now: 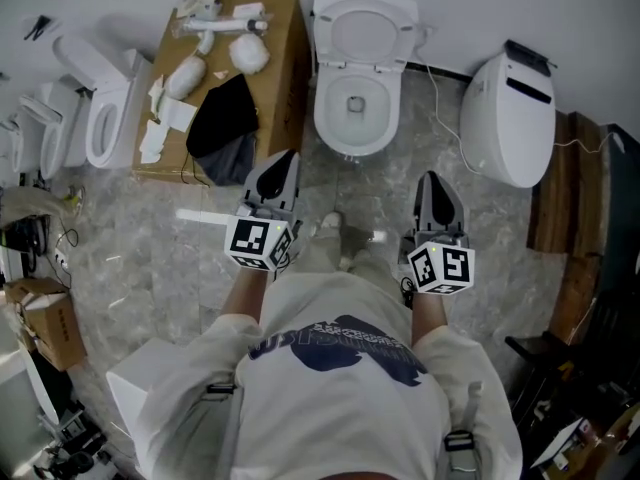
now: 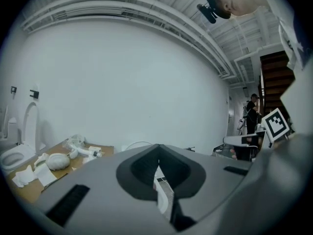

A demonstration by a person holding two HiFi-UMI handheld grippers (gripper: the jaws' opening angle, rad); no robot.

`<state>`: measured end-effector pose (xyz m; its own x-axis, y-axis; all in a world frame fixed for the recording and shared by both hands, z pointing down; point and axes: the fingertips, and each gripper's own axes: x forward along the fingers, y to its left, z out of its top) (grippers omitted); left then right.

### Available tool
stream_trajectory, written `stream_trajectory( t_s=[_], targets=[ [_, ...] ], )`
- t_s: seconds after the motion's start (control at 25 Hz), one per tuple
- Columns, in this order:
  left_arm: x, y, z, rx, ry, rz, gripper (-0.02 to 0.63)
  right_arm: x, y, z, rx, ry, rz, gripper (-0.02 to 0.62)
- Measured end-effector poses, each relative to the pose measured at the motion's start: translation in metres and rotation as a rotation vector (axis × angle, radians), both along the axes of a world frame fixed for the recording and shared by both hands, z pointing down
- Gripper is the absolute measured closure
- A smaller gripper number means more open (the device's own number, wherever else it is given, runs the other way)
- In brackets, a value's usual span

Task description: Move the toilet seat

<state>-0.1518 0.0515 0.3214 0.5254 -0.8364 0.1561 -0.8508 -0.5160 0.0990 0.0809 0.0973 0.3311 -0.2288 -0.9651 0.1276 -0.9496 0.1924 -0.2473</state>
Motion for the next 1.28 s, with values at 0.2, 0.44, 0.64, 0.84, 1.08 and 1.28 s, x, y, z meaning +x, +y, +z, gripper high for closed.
stream_trajectory(
  t_s=[0.2, 0.44, 0.64, 0.84, 1.08, 1.28],
  targets=[
    [0.016, 0.053, -0.005, 0.002, 0.019, -0.038, 0.607, 0.015, 0.046, 0.002, 0.005, -0.009, -0.057, 0.586],
    [0.039, 0.125, -0.009, 0.017, 0.02, -0.064, 0.607, 0.04, 0.109, 0.002, 0.025, -0.021, -0.086, 0.586],
    [0.047, 0.17, -0.016, 0.028, 0.007, -0.094, 0.606, 0.048, 0.155, -0.002, 0.025, -0.028, -0.093, 0.585],
    [0.045, 0.202, -0.022, 0.034, 0.031, -0.136, 0.606, 0.042, 0.186, -0.009, 0.04, -0.022, -0.077, 0.584],
    [0.05, 0.233, -0.026, 0.122, 0.027, -0.181, 0.606, 0.031, 0.214, -0.028, 0.137, 0.107, -0.028, 0.586],
    [0.056, 0.237, -0.042, 0.199, 0.039, -0.159, 0.606, 0.024, 0.223, -0.043, 0.211, 0.16, 0.032, 0.586]
  ],
)
